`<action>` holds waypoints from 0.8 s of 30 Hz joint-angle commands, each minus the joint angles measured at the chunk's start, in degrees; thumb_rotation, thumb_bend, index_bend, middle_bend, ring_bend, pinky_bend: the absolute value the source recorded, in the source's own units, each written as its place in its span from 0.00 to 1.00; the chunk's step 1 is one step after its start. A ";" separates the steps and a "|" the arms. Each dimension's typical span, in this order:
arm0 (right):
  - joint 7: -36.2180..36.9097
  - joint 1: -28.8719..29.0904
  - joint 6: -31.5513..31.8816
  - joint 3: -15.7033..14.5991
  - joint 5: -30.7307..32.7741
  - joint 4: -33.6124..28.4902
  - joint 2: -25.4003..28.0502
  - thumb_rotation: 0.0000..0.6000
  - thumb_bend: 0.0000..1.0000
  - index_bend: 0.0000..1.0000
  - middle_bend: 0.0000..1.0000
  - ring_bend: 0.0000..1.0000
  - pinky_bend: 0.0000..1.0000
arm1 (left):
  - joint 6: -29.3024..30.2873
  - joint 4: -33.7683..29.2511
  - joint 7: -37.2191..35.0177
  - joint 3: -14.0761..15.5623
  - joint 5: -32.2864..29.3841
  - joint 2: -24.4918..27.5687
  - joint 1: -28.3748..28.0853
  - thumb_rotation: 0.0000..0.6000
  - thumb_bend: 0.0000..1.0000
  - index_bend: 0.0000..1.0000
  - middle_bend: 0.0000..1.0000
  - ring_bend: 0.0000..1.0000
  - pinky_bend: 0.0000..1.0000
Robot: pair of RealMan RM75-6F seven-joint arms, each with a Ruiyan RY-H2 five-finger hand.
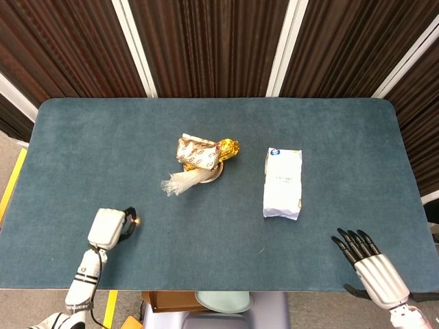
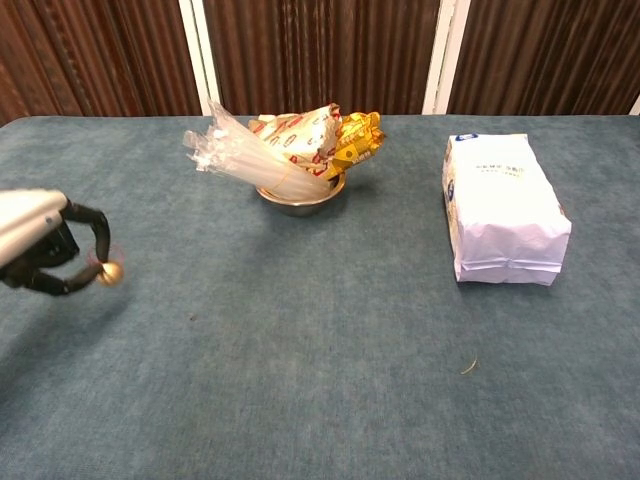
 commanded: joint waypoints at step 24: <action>1.36 -0.25 1.02 -0.32 -1.09 0.66 0.50 1.00 0.21 0.00 0.00 0.00 0.00 | -1.52 0.67 4.75 -0.63 -3.10 -1.63 -0.62 1.00 0.43 0.63 1.00 1.00 1.00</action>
